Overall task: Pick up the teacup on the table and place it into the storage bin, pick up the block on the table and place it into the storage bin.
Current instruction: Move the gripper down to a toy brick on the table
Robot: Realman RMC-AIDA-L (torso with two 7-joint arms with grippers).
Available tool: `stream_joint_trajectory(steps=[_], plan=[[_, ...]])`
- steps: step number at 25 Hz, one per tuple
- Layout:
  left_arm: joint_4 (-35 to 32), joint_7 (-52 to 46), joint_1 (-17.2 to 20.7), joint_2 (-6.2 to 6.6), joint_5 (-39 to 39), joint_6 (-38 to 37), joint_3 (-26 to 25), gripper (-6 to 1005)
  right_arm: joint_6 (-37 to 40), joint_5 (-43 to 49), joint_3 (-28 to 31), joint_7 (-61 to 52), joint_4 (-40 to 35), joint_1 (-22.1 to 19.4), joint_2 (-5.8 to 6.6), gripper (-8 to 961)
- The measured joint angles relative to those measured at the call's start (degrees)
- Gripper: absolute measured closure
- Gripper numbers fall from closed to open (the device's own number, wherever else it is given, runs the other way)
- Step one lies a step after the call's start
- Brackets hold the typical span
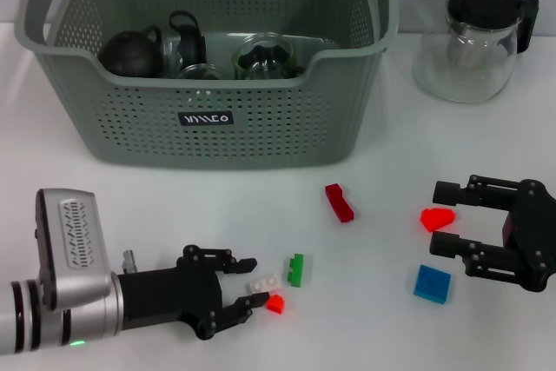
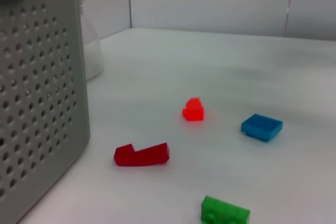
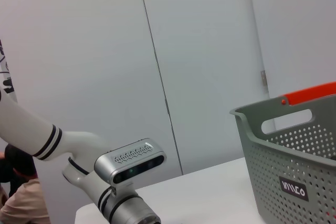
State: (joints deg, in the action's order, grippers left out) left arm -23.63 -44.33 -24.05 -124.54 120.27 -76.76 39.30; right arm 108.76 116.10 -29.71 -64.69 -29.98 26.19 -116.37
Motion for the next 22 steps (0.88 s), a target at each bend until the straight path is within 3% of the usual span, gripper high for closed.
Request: stream_joint_trajectory(steps=[22], plan=[[0.08, 0.04, -0.13, 0.0, -0.66, 0.72, 0.23, 622, 0.14, 0.01, 0.0, 0.0, -0.08, -0.09, 0.0, 279]])
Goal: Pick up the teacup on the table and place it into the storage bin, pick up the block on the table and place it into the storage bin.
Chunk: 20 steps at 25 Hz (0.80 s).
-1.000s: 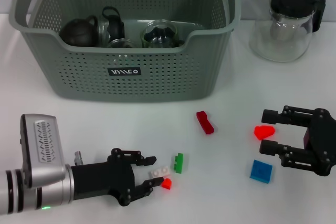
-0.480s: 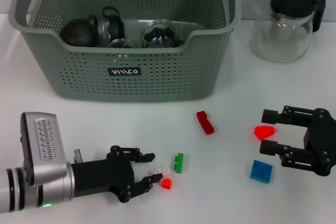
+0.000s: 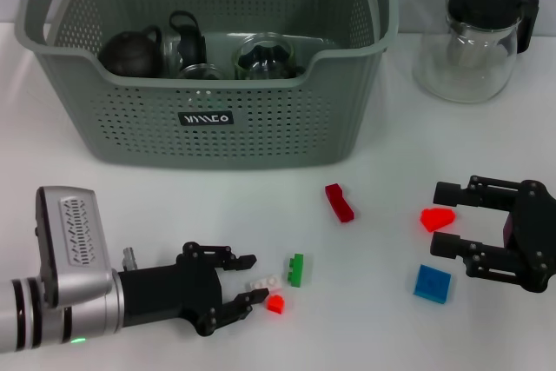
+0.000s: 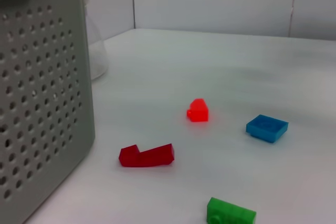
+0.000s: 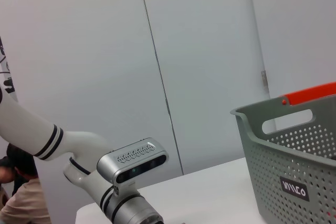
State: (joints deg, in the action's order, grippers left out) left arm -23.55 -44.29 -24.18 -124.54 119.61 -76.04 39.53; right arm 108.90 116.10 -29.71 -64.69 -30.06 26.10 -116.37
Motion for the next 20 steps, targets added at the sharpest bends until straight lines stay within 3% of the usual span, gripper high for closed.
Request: stream_joint_trajectory(steps=[20], plan=[[0.73, -2.23, -0.89, -0.05, 0.4, 1.6, 0.93, 683, 0.04, 0.0, 0.0, 0.0, -0.08, 0.09, 0.0, 279]])
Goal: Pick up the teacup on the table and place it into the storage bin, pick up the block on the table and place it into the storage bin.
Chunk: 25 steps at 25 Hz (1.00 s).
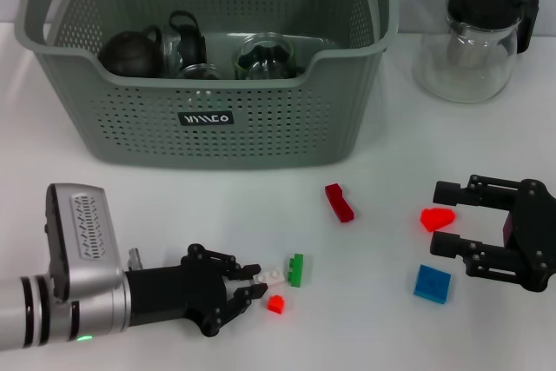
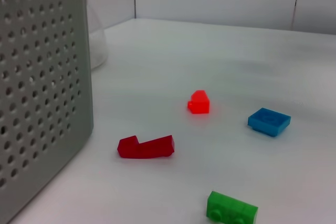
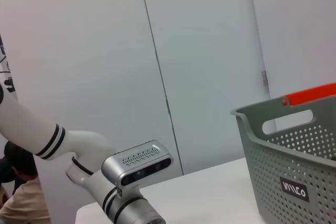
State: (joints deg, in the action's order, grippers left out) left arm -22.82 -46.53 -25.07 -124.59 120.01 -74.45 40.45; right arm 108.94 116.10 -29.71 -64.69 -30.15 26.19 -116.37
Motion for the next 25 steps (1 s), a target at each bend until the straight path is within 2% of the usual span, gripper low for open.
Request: stream_joint_trajectory(steps=[5, 10, 13, 16, 20, 22, 24, 25], plan=[[-0.22, -1.68, -0.2, 0.2, -0.05, -0.89, 0.12, 810, 0.03, 0.0, 0.0, 0.0, 0.0, 0.0, 0.0, 278], [-1.49, -2.6, 0.24, 0.38, -0.28, -4.34, -1.23, 797, 0.05, 0.0, 0.0, -0.06, 0.0, 0.0, 0.0, 278], [-3.59, -4.6, 0.7, 0.77, -0.33, -9.11, -4.45, 790, 0.05, 0.0, 0.0, -0.23, -0.01, 0.0, 0.02, 279], [-6.67, -7.96, 1.02, 1.98, -0.47, -18.71, -11.5, 783, 0.05, 0.0, 0.0, -0.33, 0.0, 0.0, 0.05, 279], [-10.43, -17.04, -0.63, 4.44, -3.49, -29.01, -21.26, 772, 0.05, 0.0, 0.0, -0.35, 0.0, 0.0, 0.09, 278], [-11.68, -20.11, -1.24, 4.92, -4.68, -29.89, -22.67, 768, 0.04, 0.0, 0.0, -0.35, 0.03, -0.01, 0.09, 278], [-18.05, -34.12, -4.8, 5.92, -8.48, -28.45, -24.18, 763, 0.01, 0.0, 0.0, -0.35, 0.17, 0.03, 0.09, 278], [-18.99, -36.22, -5.41, 5.99, -8.83, -27.93, -24.13, 760, -0.01, 0.0, 0.0, -0.35, 0.25, 0.1, 0.09, 279]])
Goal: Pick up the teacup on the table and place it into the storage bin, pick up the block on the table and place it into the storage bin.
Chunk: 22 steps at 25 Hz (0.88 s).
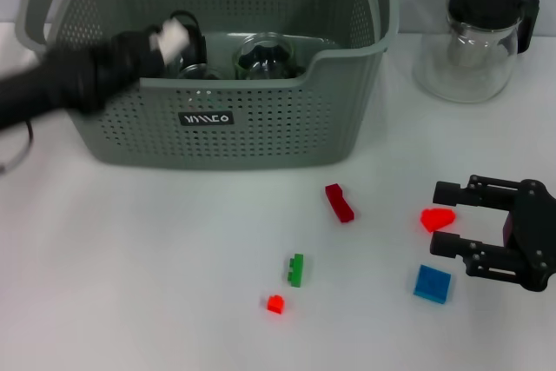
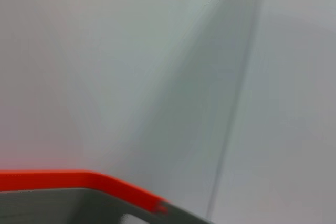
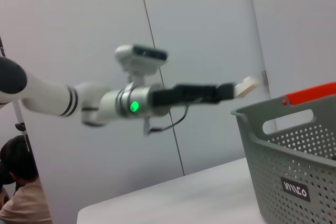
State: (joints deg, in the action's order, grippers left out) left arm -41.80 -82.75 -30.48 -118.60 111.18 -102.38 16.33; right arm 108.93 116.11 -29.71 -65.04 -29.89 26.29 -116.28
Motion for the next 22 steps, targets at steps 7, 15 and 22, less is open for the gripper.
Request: stream_joint_trajectory(steps=[7, 15, 22], plan=[[-7.25, -23.46, -7.13, 1.26, 4.15, 21.48, 12.23, 743, -0.04, 0.0, 0.0, -0.06, 0.15, 0.33, -0.08, 279], [-7.47, -40.45, -10.46, 1.41, 15.84, 39.63, 28.39, 722, 0.04, 0.0, 0.0, -0.09, 0.13, 0.26, -0.05, 278], [-12.98, -41.17, -8.6, -0.36, 14.21, 38.36, 28.83, 667, 0.06, 0.0, 0.0, -0.09, 0.03, 0.18, 0.0, 279]])
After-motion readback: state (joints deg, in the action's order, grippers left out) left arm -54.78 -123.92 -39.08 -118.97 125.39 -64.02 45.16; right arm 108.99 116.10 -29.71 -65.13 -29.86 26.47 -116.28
